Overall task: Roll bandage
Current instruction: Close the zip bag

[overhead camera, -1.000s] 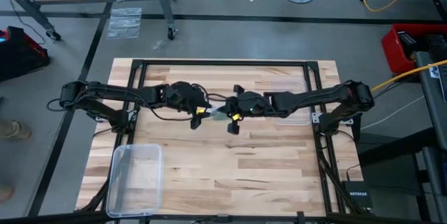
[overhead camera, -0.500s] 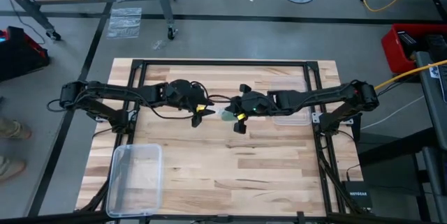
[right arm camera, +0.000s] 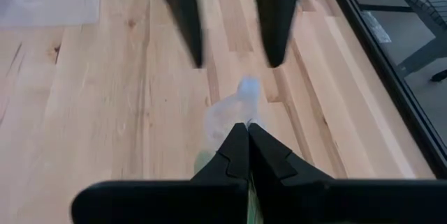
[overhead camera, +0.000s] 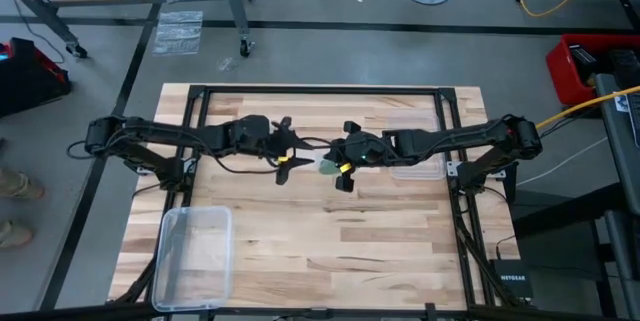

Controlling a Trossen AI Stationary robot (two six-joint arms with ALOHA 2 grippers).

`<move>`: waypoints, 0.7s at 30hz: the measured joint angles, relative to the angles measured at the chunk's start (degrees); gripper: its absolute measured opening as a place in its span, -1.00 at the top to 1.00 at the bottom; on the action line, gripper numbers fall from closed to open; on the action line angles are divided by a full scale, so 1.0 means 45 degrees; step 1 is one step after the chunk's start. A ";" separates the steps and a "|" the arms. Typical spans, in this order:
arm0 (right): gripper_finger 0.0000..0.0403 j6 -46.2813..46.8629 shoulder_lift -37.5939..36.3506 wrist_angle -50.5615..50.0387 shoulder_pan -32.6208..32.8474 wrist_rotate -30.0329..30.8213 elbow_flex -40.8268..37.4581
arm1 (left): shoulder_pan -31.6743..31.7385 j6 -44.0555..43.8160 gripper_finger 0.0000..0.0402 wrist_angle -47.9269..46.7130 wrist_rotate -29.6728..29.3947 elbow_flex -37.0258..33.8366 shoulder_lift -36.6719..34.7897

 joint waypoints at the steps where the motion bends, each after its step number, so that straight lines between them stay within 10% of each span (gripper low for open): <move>1: 1.00 0.0001 0.0000 0.0018 0.0000 -0.0001 0.0000 | -0.0083 0.0233 0.16 0.0054 0.0000 0.0000 0.0000; 21: 1.00 0.0006 0.0000 0.1334 0.0005 -0.1118 0.0000 | -0.0331 0.0894 0.25 0.0254 -0.0286 0.0000 0.0000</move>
